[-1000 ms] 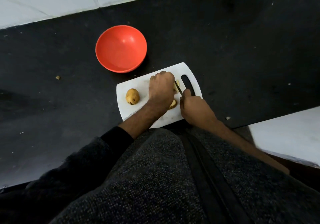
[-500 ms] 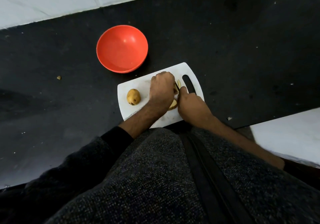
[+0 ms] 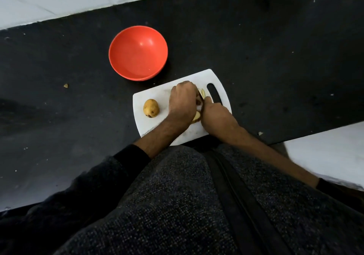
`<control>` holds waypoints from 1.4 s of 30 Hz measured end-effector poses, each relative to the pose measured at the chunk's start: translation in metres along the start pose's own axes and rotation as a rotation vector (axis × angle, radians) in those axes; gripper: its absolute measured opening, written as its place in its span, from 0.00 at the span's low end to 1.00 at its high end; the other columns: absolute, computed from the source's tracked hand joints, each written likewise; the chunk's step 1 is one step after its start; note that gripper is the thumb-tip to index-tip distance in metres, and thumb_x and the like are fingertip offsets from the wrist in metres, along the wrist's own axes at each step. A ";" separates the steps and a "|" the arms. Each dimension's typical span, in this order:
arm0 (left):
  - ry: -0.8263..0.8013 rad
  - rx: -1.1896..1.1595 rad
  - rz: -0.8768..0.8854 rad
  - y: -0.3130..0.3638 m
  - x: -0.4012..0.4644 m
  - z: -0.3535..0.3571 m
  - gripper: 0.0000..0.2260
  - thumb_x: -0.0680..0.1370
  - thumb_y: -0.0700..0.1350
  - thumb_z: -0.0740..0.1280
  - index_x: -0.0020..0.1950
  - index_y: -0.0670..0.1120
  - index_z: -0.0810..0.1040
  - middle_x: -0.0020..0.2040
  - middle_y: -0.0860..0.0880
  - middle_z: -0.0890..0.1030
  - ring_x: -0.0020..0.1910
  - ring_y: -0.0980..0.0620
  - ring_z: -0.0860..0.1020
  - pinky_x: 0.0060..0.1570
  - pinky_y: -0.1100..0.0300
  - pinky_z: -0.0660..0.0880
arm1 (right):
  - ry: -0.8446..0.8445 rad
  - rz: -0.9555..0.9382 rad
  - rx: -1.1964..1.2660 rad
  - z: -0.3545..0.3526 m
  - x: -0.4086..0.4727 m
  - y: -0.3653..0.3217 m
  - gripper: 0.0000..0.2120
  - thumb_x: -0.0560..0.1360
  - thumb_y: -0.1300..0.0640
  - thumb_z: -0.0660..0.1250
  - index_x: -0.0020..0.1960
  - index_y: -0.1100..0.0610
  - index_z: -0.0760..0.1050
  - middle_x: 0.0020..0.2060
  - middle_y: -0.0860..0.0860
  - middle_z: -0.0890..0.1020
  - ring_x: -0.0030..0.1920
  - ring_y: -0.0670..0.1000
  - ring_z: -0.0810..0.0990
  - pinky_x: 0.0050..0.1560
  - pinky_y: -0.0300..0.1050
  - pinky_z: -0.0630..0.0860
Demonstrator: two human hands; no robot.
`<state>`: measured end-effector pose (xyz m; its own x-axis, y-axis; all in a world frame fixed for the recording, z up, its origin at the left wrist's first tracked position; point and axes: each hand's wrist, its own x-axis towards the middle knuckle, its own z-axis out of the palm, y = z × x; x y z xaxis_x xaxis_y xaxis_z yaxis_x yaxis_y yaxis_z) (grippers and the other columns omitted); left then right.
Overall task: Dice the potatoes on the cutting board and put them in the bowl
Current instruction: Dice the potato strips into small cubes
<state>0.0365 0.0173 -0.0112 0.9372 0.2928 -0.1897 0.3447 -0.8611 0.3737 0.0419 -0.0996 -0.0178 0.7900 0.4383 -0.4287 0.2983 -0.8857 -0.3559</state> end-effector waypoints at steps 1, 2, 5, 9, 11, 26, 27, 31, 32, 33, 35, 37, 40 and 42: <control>0.007 0.009 0.005 0.000 -0.001 -0.001 0.02 0.74 0.37 0.72 0.46 0.42 0.84 0.44 0.44 0.83 0.44 0.46 0.81 0.47 0.52 0.79 | -0.016 0.011 -0.007 0.000 -0.004 0.001 0.10 0.82 0.57 0.54 0.60 0.61 0.67 0.51 0.60 0.80 0.49 0.62 0.81 0.41 0.50 0.69; 0.019 0.019 0.006 -0.001 -0.001 -0.001 0.03 0.74 0.38 0.72 0.46 0.43 0.84 0.45 0.44 0.83 0.45 0.46 0.80 0.48 0.52 0.79 | -0.034 0.015 -0.020 0.000 -0.009 0.003 0.10 0.82 0.58 0.54 0.60 0.61 0.66 0.51 0.61 0.80 0.50 0.62 0.81 0.41 0.49 0.68; 0.047 0.031 -0.004 -0.002 -0.002 0.003 0.03 0.75 0.37 0.71 0.46 0.44 0.84 0.45 0.45 0.83 0.45 0.46 0.80 0.50 0.51 0.79 | -0.099 -0.016 -0.052 0.002 -0.025 0.012 0.10 0.82 0.59 0.57 0.60 0.62 0.65 0.49 0.61 0.80 0.48 0.63 0.81 0.39 0.49 0.66; 0.037 0.010 -0.030 -0.002 -0.004 0.003 0.02 0.75 0.40 0.74 0.46 0.45 0.84 0.43 0.47 0.84 0.44 0.48 0.80 0.50 0.51 0.80 | -0.161 0.011 -0.023 0.003 -0.040 0.018 0.13 0.81 0.60 0.57 0.63 0.64 0.63 0.50 0.63 0.79 0.49 0.65 0.80 0.40 0.50 0.66; 0.016 -0.003 -0.039 -0.001 -0.004 0.003 0.02 0.76 0.40 0.74 0.48 0.44 0.84 0.44 0.46 0.84 0.45 0.48 0.80 0.51 0.51 0.80 | -0.154 0.005 -0.087 0.005 -0.044 0.019 0.16 0.82 0.60 0.56 0.68 0.64 0.61 0.51 0.63 0.79 0.49 0.64 0.80 0.40 0.49 0.65; 0.019 0.083 0.028 -0.002 -0.007 0.000 0.03 0.77 0.39 0.70 0.49 0.43 0.84 0.46 0.45 0.83 0.46 0.47 0.80 0.52 0.51 0.78 | 0.051 -0.108 -0.078 -0.016 -0.031 -0.003 0.06 0.82 0.58 0.54 0.56 0.59 0.64 0.44 0.59 0.79 0.40 0.60 0.78 0.36 0.48 0.65; 0.020 0.111 0.047 -0.002 -0.007 0.000 0.04 0.78 0.39 0.69 0.48 0.43 0.84 0.46 0.44 0.83 0.47 0.46 0.80 0.52 0.51 0.78 | 0.042 -0.103 -0.087 -0.013 -0.026 -0.004 0.07 0.82 0.59 0.53 0.58 0.60 0.65 0.46 0.60 0.80 0.42 0.60 0.79 0.36 0.49 0.65; 0.024 0.174 0.080 -0.003 -0.004 0.002 0.05 0.78 0.39 0.67 0.47 0.43 0.83 0.47 0.44 0.83 0.47 0.45 0.80 0.52 0.52 0.76 | 0.012 -0.063 -0.087 -0.008 -0.015 -0.008 0.10 0.82 0.60 0.52 0.61 0.61 0.65 0.49 0.61 0.80 0.48 0.63 0.80 0.39 0.51 0.67; 0.028 0.170 0.085 -0.004 -0.003 0.003 0.04 0.77 0.39 0.68 0.48 0.43 0.83 0.47 0.44 0.83 0.47 0.45 0.80 0.52 0.52 0.76 | 0.008 -0.060 -0.091 -0.008 -0.013 -0.008 0.10 0.82 0.59 0.52 0.61 0.61 0.65 0.49 0.60 0.80 0.47 0.63 0.80 0.39 0.51 0.68; 0.029 0.163 0.087 -0.005 -0.003 0.004 0.04 0.77 0.39 0.69 0.48 0.43 0.83 0.47 0.44 0.83 0.47 0.45 0.80 0.52 0.52 0.77 | 0.004 -0.059 -0.095 -0.007 -0.012 -0.007 0.10 0.82 0.59 0.52 0.61 0.60 0.65 0.49 0.60 0.80 0.47 0.62 0.80 0.39 0.52 0.69; 0.019 0.136 0.086 -0.006 -0.001 0.006 0.03 0.76 0.41 0.71 0.48 0.43 0.84 0.47 0.44 0.83 0.47 0.46 0.79 0.53 0.51 0.77 | 0.002 -0.062 -0.097 -0.004 -0.010 -0.005 0.10 0.82 0.58 0.52 0.61 0.59 0.65 0.48 0.59 0.81 0.45 0.61 0.81 0.39 0.53 0.73; 0.015 0.114 0.084 -0.008 0.000 0.008 0.03 0.75 0.41 0.73 0.47 0.44 0.84 0.46 0.45 0.83 0.45 0.47 0.80 0.53 0.51 0.78 | -0.004 -0.064 -0.081 -0.004 -0.008 -0.005 0.10 0.82 0.58 0.52 0.60 0.59 0.65 0.47 0.59 0.81 0.45 0.61 0.81 0.39 0.53 0.73; 0.030 0.105 0.070 -0.009 0.001 0.011 0.02 0.75 0.40 0.73 0.46 0.45 0.85 0.44 0.46 0.83 0.43 0.48 0.80 0.51 0.51 0.80 | -0.039 -0.062 -0.039 -0.006 -0.006 -0.005 0.09 0.81 0.58 0.53 0.60 0.59 0.66 0.47 0.59 0.81 0.44 0.60 0.80 0.42 0.56 0.76; 0.039 0.103 0.052 -0.009 0.001 0.013 0.02 0.74 0.39 0.74 0.46 0.45 0.85 0.44 0.46 0.83 0.42 0.49 0.80 0.49 0.51 0.80 | -0.054 -0.059 -0.026 -0.006 -0.005 -0.007 0.10 0.81 0.57 0.53 0.60 0.59 0.66 0.48 0.59 0.81 0.45 0.60 0.81 0.45 0.58 0.78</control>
<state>0.0338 0.0201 -0.0266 0.9558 0.2607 -0.1359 0.2898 -0.9131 0.2867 0.0394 -0.0969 -0.0082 0.7408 0.4968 -0.4521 0.3578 -0.8615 -0.3603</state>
